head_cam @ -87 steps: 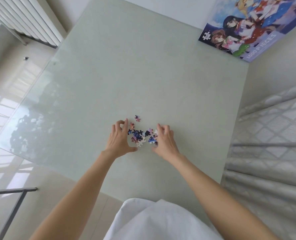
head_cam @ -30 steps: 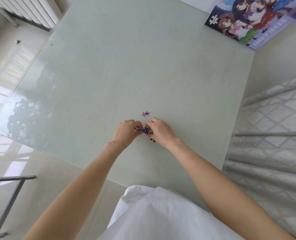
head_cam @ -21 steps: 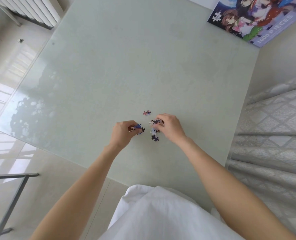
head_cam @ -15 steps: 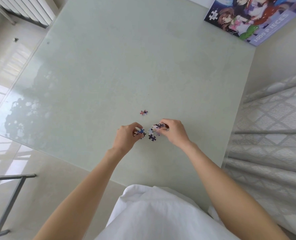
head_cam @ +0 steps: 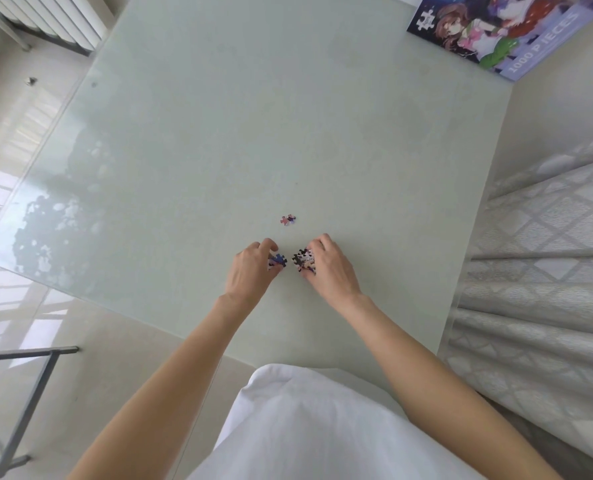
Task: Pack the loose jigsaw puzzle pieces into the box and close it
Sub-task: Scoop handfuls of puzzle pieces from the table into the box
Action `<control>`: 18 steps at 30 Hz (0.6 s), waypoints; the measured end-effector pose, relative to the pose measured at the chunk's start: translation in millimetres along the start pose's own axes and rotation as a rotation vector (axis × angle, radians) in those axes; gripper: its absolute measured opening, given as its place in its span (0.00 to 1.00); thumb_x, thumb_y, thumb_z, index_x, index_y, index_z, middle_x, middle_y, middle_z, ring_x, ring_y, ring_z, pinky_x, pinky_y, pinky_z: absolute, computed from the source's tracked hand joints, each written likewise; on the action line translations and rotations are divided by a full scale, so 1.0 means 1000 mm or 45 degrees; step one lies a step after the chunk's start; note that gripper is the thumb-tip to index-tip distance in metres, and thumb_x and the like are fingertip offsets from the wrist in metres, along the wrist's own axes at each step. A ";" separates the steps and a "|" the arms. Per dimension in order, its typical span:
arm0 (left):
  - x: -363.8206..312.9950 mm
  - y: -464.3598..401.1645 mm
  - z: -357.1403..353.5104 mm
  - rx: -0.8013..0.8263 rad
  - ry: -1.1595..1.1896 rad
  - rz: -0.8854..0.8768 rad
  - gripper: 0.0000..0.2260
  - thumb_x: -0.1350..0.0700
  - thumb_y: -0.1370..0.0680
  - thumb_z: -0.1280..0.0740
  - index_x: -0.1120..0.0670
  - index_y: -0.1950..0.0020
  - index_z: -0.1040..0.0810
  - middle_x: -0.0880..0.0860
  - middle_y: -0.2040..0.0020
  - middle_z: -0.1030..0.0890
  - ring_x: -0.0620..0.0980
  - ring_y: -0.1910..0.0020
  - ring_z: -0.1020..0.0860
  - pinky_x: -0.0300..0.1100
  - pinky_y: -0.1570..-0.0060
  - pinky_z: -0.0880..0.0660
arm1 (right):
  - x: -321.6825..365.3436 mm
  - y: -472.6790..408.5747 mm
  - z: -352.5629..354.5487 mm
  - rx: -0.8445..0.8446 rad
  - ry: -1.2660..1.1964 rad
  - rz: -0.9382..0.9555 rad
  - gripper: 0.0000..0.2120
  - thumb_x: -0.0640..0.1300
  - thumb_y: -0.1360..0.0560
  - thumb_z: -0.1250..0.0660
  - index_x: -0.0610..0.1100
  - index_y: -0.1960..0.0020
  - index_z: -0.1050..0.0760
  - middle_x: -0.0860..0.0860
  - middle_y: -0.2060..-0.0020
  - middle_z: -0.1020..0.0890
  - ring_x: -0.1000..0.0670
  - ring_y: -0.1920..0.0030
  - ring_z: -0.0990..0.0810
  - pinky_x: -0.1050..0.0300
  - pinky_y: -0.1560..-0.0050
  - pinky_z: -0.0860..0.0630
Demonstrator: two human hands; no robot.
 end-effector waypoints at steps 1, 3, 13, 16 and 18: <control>0.000 0.000 0.000 0.006 0.000 0.003 0.12 0.57 0.26 0.32 0.58 0.43 0.26 0.56 0.49 0.21 0.55 0.53 0.22 0.42 0.54 0.31 | 0.001 -0.001 0.002 0.005 0.004 0.003 0.16 0.42 0.28 0.30 0.38 0.44 0.31 0.44 0.46 0.28 0.44 0.46 0.27 0.51 0.52 0.27; 0.000 0.001 -0.002 -0.001 -0.031 -0.011 0.11 0.57 0.25 0.32 0.59 0.44 0.25 0.57 0.48 0.23 0.56 0.51 0.23 0.40 0.55 0.33 | 0.002 -0.004 0.005 0.033 0.002 0.004 0.20 0.42 0.29 0.30 0.38 0.41 0.33 0.44 0.45 0.27 0.44 0.45 0.26 0.52 0.52 0.28; -0.002 0.006 -0.009 -0.025 -0.159 -0.076 0.11 0.57 0.23 0.35 0.60 0.43 0.26 0.58 0.49 0.25 0.57 0.49 0.27 0.43 0.52 0.32 | 0.006 -0.008 0.003 0.124 0.169 0.044 0.14 0.42 0.26 0.34 0.39 0.42 0.31 0.44 0.44 0.31 0.45 0.43 0.31 0.54 0.55 0.28; -0.003 0.006 -0.011 0.015 -0.138 -0.032 0.11 0.58 0.23 0.36 0.60 0.43 0.28 0.58 0.48 0.25 0.57 0.47 0.28 0.41 0.50 0.34 | 0.007 -0.013 0.004 0.156 0.198 0.035 0.15 0.41 0.26 0.34 0.38 0.42 0.31 0.43 0.43 0.32 0.44 0.43 0.31 0.55 0.52 0.28; -0.003 0.005 -0.012 0.040 -0.126 -0.036 0.10 0.60 0.23 0.36 0.61 0.43 0.28 0.59 0.48 0.26 0.58 0.47 0.29 0.41 0.50 0.35 | 0.008 -0.015 0.004 0.189 0.190 0.043 0.14 0.40 0.26 0.34 0.37 0.42 0.31 0.43 0.44 0.31 0.44 0.43 0.30 0.55 0.51 0.28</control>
Point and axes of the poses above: each hand's wrist, its own y-axis away from the middle knuckle, its own z-axis out of the back of the hand, x = y × z, the point moved 1 cm from there along -y, towards the middle knuckle
